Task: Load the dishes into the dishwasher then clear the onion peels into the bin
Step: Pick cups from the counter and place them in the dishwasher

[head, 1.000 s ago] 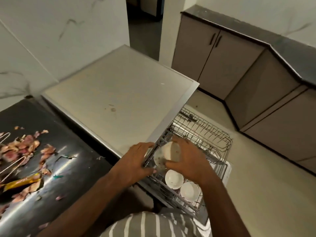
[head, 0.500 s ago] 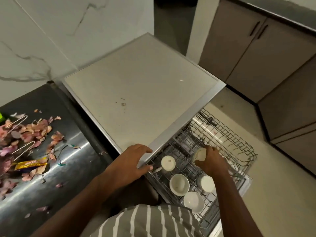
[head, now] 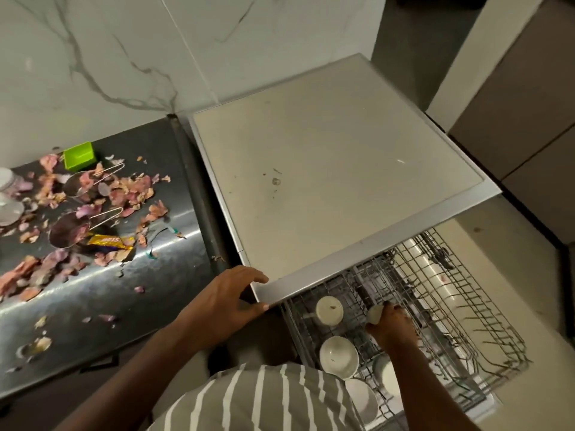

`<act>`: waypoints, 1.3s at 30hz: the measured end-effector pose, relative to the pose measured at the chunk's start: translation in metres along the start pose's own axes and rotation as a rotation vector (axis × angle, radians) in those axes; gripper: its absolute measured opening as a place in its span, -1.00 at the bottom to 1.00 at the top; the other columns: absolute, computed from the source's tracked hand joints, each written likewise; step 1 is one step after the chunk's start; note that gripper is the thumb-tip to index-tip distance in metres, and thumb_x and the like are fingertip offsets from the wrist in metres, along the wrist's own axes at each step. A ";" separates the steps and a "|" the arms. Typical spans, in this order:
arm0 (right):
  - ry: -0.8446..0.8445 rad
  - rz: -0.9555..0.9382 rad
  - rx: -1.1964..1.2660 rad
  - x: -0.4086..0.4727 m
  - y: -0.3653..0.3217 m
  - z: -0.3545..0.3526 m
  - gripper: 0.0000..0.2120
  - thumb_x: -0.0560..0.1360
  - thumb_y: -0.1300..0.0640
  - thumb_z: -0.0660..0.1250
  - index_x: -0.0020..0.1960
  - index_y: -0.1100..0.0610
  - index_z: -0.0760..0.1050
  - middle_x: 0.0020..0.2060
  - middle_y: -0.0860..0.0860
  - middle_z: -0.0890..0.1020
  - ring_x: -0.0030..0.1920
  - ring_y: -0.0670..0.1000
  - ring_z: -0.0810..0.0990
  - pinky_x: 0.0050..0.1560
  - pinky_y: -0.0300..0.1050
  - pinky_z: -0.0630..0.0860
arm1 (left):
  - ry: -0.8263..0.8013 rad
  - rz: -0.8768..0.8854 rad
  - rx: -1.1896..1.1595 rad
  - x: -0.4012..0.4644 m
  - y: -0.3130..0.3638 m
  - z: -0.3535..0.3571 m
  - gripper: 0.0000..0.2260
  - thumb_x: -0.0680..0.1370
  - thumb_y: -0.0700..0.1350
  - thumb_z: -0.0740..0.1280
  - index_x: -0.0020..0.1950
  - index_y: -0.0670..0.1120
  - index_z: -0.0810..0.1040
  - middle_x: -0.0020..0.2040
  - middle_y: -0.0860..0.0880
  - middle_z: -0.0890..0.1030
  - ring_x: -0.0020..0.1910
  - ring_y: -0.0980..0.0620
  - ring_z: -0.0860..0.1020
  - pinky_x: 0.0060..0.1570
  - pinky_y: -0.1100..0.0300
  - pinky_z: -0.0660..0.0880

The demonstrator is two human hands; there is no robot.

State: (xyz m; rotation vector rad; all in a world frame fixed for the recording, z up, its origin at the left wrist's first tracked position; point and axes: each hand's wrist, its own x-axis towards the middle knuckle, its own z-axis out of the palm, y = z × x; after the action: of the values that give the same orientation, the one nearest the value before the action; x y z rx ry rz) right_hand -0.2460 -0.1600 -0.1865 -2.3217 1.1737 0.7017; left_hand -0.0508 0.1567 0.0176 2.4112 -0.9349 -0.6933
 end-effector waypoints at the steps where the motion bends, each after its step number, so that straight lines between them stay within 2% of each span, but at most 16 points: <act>1: -0.002 -0.013 -0.001 0.003 -0.001 0.000 -0.16 0.44 -0.22 0.51 0.53 0.15 0.25 0.35 0.19 0.48 0.31 0.22 0.54 0.28 0.09 0.56 | 0.005 -0.007 0.001 -0.002 0.000 0.000 -0.59 0.55 0.08 0.50 0.37 0.09 0.56 0.30 0.18 0.55 0.27 0.22 0.50 0.31 0.18 0.52; 5: -0.025 -0.025 -0.010 0.011 -0.002 0.000 -0.17 0.44 -0.22 0.51 0.51 0.13 0.25 0.35 0.18 0.45 0.31 0.24 0.53 0.27 0.13 0.57 | 0.002 -0.028 0.003 -0.007 0.001 0.000 -0.59 0.55 0.08 0.49 0.38 0.10 0.53 0.32 0.17 0.54 0.29 0.23 0.50 0.33 0.15 0.52; 13: 0.071 -0.063 0.033 0.015 0.008 0.009 -0.11 0.39 -0.30 0.50 0.49 0.16 0.23 0.31 0.21 0.49 0.28 0.28 0.53 0.24 0.20 0.58 | 0.030 -0.065 -0.012 -0.004 0.004 -0.004 -0.58 0.57 0.07 0.48 0.41 0.08 0.53 0.35 0.18 0.52 0.28 0.24 0.47 0.33 0.20 0.50; 17: 0.064 -0.061 0.015 0.012 0.013 0.015 -0.09 0.43 -0.26 0.51 0.52 0.19 0.17 0.39 0.22 0.43 0.38 0.27 0.47 0.37 0.18 0.50 | 0.028 -0.062 -0.010 -0.004 0.005 -0.001 -0.59 0.57 0.07 0.47 0.40 0.10 0.52 0.36 0.18 0.51 0.30 0.24 0.46 0.36 0.18 0.48; 22: 0.018 -0.053 0.002 0.015 0.017 0.028 0.01 0.42 -0.25 0.53 0.59 0.18 0.07 0.49 0.26 0.31 0.45 0.33 0.40 0.40 0.26 0.48 | 0.033 -0.059 -0.001 -0.005 0.004 0.000 -0.58 0.58 0.08 0.47 0.41 0.08 0.52 0.37 0.16 0.52 0.33 0.21 0.46 0.38 0.17 0.46; 27: -0.053 -0.060 -0.053 0.016 0.011 0.034 -0.05 0.46 -0.17 0.52 0.60 0.10 0.04 0.51 0.26 0.28 0.50 0.34 0.32 0.43 0.29 0.44 | 0.036 -0.059 -0.008 -0.009 0.003 -0.001 -0.59 0.57 0.06 0.47 0.40 0.07 0.53 0.36 0.14 0.53 0.30 0.20 0.49 0.36 0.17 0.49; 31: -0.051 -0.014 -0.075 0.015 0.003 0.038 -0.02 0.44 -0.06 0.57 0.61 0.11 0.03 0.53 0.24 0.27 0.52 0.32 0.31 0.39 0.27 0.50 | 0.028 -0.054 0.000 -0.010 0.001 0.002 -0.57 0.57 0.07 0.47 0.41 0.07 0.52 0.37 0.14 0.52 0.31 0.21 0.47 0.35 0.23 0.45; 36: -0.051 0.029 -0.104 0.011 -0.004 0.042 0.01 0.47 0.02 0.56 0.66 0.14 -0.03 0.63 0.25 0.11 0.58 0.32 0.23 0.46 0.27 0.42 | 0.031 -0.040 0.000 -0.017 -0.003 0.001 -0.57 0.56 0.10 0.47 0.41 0.10 0.51 0.34 0.17 0.53 0.30 0.23 0.47 0.36 0.19 0.46; 39: -0.029 0.032 -0.090 0.007 -0.004 0.045 0.00 0.52 0.05 0.50 0.68 0.13 -0.13 0.65 0.25 0.05 0.61 0.31 0.16 0.51 0.22 0.38 | 0.039 -0.041 0.006 -0.022 -0.008 -0.001 -0.58 0.57 0.10 0.47 0.40 0.10 0.51 0.34 0.17 0.53 0.30 0.23 0.46 0.36 0.20 0.45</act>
State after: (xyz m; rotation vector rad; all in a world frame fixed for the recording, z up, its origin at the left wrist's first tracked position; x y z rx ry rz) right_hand -0.2499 -0.1359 -0.2253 -2.3621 1.1919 0.8128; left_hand -0.0604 0.1774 0.0198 2.4465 -0.8750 -0.6560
